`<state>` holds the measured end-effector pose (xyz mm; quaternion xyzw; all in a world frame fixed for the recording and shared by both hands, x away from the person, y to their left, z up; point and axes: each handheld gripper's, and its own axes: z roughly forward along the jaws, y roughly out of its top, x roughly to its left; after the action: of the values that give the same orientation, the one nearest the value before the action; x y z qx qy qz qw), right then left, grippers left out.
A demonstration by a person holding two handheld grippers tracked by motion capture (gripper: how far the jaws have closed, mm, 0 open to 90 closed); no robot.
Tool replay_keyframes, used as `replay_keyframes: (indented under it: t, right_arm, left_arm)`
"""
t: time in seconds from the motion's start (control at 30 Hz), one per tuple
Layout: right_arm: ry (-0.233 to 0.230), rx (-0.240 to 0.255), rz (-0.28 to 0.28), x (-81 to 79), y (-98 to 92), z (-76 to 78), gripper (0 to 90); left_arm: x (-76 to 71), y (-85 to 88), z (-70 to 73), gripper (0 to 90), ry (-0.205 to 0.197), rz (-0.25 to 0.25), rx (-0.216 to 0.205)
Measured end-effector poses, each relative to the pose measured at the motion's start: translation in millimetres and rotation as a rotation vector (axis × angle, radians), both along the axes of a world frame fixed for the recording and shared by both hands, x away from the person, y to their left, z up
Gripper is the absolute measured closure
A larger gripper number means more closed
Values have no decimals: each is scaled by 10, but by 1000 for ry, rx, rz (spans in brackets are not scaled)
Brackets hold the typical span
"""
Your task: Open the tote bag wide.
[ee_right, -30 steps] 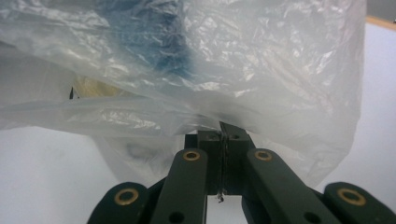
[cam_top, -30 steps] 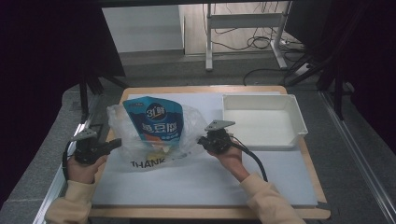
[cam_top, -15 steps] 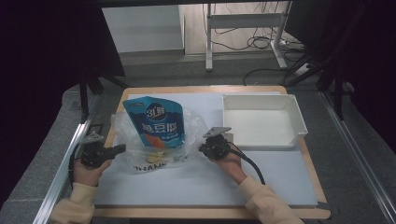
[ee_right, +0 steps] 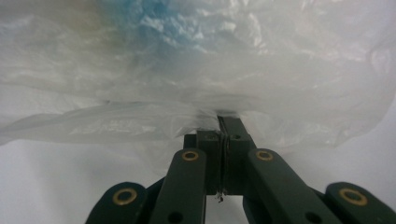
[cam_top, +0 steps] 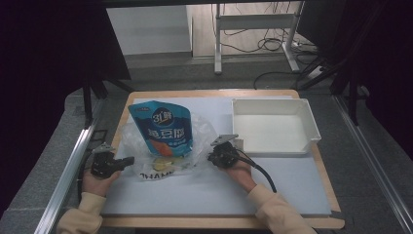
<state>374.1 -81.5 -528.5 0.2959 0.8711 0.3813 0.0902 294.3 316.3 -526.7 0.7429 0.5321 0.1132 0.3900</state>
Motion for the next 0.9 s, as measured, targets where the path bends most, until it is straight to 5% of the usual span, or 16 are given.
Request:
replay_keyframes:
  t: [0.4, 0.9]
  right_arm:
    - [18, -23, -2, 4, -9, -35, 874]
    - [17, -24, -2, 5, -8, -37, 871]
  left_arm:
    - [29, -53, -157, 898, 43, -3, 38]
    - [35, -58, -214, 870, 51, -1, 28]
